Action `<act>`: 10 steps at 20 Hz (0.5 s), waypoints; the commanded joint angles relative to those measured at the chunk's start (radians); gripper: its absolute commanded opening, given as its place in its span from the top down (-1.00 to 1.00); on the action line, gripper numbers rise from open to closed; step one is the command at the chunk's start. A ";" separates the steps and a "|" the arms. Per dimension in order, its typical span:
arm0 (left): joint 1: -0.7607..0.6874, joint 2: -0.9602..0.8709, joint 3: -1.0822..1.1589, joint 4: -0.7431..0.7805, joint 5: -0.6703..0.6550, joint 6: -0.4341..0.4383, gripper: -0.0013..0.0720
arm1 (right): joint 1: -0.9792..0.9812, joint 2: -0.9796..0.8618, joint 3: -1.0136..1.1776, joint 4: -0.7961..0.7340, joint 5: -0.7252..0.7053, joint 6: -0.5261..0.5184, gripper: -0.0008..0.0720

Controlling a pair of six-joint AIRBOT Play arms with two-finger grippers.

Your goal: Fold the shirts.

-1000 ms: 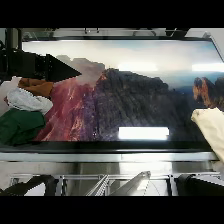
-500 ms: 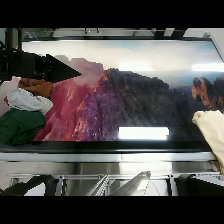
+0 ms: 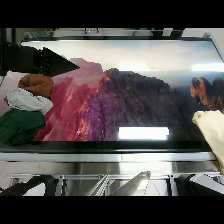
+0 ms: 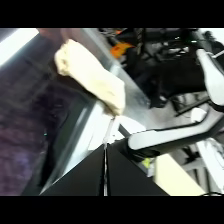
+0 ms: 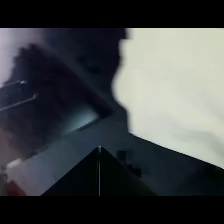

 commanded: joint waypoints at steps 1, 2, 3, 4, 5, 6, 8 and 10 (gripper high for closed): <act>0.048 0.032 0.074 0.171 0.021 -0.071 0.92 | 0.282 0.091 0.018 0.224 -0.074 -0.160 0.91; 0.059 0.063 0.051 0.194 0.024 -0.087 0.92 | 0.387 0.123 0.010 0.166 -0.082 -0.172 0.91; 0.068 0.109 -0.007 0.192 0.027 -0.091 0.92 | 0.510 0.161 -0.009 0.097 -0.104 -0.177 0.91; 0.068 0.157 -0.081 0.194 0.032 -0.091 0.92 | 0.625 0.194 -0.036 0.053 -0.134 -0.180 0.91; 0.062 0.213 -0.177 0.194 0.040 -0.091 0.92 | 0.751 0.229 -0.077 0.031 -0.175 -0.180 0.91; 0.051 0.266 -0.275 0.194 0.058 -0.091 0.92 | 0.875 0.262 -0.123 0.017 -0.219 -0.184 0.91; 0.031 0.372 -0.476 0.195 0.111 -0.091 0.92 | 1.084 0.304 -0.204 -0.024 -0.324 -0.181 0.91; 0.032 0.448 -0.627 0.194 0.146 -0.091 0.92 | 1.194 0.299 -0.229 -0.108 -0.406 -0.126 0.91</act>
